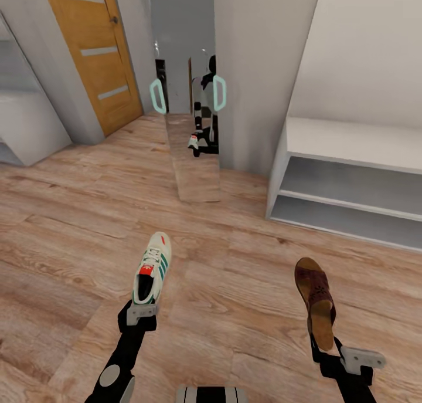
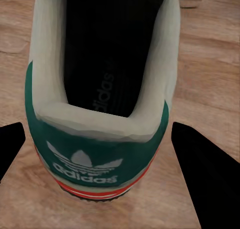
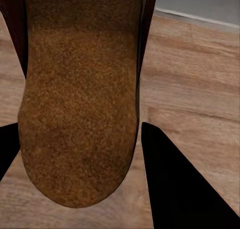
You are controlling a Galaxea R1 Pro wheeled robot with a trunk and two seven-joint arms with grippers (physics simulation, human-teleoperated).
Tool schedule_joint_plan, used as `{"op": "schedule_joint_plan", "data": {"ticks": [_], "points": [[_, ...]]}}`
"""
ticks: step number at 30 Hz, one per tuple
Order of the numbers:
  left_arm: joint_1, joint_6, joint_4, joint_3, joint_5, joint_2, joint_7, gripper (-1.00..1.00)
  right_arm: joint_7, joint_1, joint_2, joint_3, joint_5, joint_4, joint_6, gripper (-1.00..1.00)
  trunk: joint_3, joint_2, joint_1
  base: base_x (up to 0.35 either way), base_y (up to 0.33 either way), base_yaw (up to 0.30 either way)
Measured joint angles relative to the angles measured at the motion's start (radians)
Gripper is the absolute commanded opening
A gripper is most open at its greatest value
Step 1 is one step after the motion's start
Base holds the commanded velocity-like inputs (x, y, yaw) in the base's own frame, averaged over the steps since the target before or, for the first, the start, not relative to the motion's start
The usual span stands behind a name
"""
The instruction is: Pick up the two gym shoes and the two sandals from the corridor floor and place them onto the hallstand (shoe rack) in the corridor, making sure they are on the rack and not on the floor. Arrange them so the two gym shoes are next to each other and the two sandals are next to each other.
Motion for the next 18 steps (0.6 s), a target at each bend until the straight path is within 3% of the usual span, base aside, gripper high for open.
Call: {"op": "schedule_joint_plan", "data": {"ticks": [18], "points": [[0.0, 0.0, 0.0, 0.0, 0.001, 0.0, 0.0, -1.0, 0.0, 0.0, 0.0, 0.001, 0.001, 0.0, -0.001, -1.0, 0.001, 0.0, 0.0, 0.323, 0.0, 0.031]]}}
